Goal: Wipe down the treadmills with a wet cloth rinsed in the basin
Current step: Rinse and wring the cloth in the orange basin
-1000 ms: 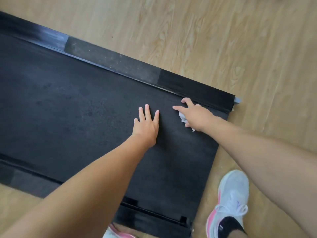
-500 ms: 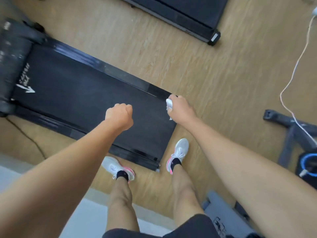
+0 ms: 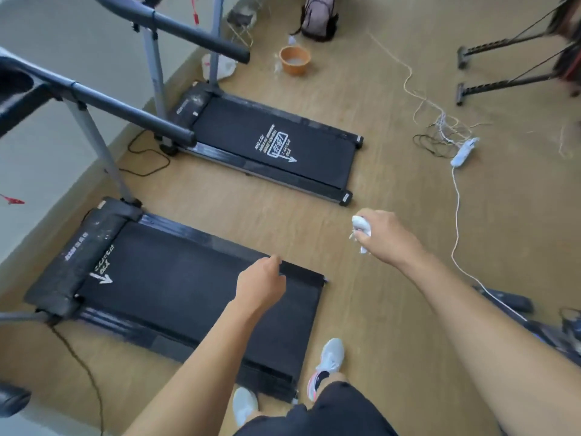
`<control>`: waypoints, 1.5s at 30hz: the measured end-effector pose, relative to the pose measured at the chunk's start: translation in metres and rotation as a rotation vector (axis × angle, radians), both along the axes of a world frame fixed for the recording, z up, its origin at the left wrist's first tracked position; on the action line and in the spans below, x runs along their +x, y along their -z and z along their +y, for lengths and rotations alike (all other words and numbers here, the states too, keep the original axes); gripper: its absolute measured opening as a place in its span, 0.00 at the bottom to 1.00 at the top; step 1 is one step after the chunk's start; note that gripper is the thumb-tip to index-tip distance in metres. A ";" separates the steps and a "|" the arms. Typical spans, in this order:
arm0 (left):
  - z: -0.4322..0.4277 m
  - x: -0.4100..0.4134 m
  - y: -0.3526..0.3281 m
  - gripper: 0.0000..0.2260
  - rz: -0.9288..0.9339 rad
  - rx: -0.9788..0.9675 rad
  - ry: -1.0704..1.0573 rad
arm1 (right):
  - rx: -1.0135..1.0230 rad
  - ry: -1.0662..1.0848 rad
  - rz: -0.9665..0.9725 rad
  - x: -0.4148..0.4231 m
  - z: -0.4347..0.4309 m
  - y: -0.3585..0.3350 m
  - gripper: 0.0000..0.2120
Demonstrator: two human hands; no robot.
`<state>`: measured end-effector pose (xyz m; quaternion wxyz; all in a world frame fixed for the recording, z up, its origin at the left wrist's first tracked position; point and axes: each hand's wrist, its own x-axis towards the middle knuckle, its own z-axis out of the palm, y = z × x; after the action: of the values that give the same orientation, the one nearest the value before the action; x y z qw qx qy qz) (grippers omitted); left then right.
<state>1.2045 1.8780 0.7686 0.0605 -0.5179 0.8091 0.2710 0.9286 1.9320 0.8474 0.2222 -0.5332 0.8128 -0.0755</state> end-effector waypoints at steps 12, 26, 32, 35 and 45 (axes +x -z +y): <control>-0.064 -0.190 -0.025 0.17 -0.009 -0.086 0.404 | -0.013 0.296 -0.030 -0.152 0.046 0.003 0.04; -0.216 -0.488 -0.024 0.18 -0.118 -0.036 0.419 | 0.091 0.250 0.030 -0.436 -0.137 0.005 0.04; -0.313 -0.572 -0.001 0.15 -0.151 -0.020 0.374 | 0.085 0.121 0.091 -0.530 -0.266 0.008 0.02; -0.378 -0.624 0.015 0.11 -0.179 -0.009 0.386 | 0.115 0.098 0.127 -0.590 -0.338 0.020 0.03; -0.632 -0.845 -0.027 0.14 -0.110 -0.047 0.424 | 0.191 0.148 0.081 -0.755 -0.539 0.014 0.04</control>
<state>0.3590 1.2455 0.7958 0.1481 -0.3515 0.9015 0.2045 0.1737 1.3930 0.8332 0.2327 -0.4509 0.8617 0.0077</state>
